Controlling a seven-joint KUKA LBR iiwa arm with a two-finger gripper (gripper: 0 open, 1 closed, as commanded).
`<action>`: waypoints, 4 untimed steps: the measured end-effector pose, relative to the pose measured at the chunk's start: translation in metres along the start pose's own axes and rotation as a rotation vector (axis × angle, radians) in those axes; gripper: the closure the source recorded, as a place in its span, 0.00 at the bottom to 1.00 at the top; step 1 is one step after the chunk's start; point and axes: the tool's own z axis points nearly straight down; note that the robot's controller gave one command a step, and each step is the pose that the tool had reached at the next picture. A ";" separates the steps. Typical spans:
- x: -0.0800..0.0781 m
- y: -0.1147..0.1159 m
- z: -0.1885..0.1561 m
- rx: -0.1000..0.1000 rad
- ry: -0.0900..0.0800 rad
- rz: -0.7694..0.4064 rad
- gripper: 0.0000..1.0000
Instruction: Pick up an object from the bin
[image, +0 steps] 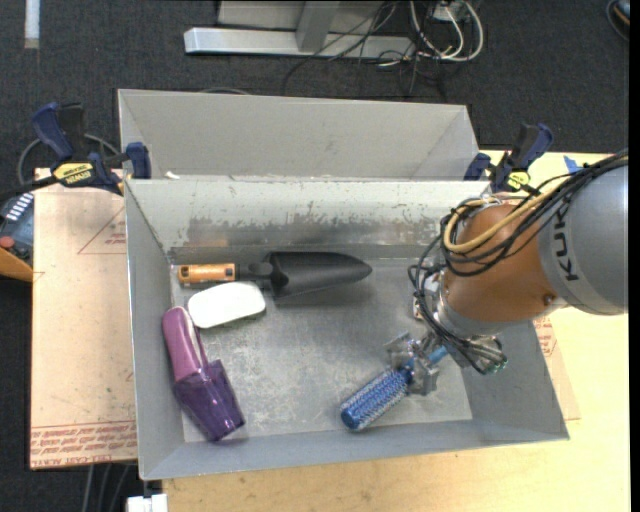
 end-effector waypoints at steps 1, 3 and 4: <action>0.000 0.000 0.000 0.000 0.000 0.000 1.00; -0.010 0.017 -0.033 -0.002 0.000 -0.062 1.00; -0.010 0.017 -0.033 -0.002 -0.001 -0.062 1.00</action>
Offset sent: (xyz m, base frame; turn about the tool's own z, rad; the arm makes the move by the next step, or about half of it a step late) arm -0.0124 0.0056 0.1231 -0.0541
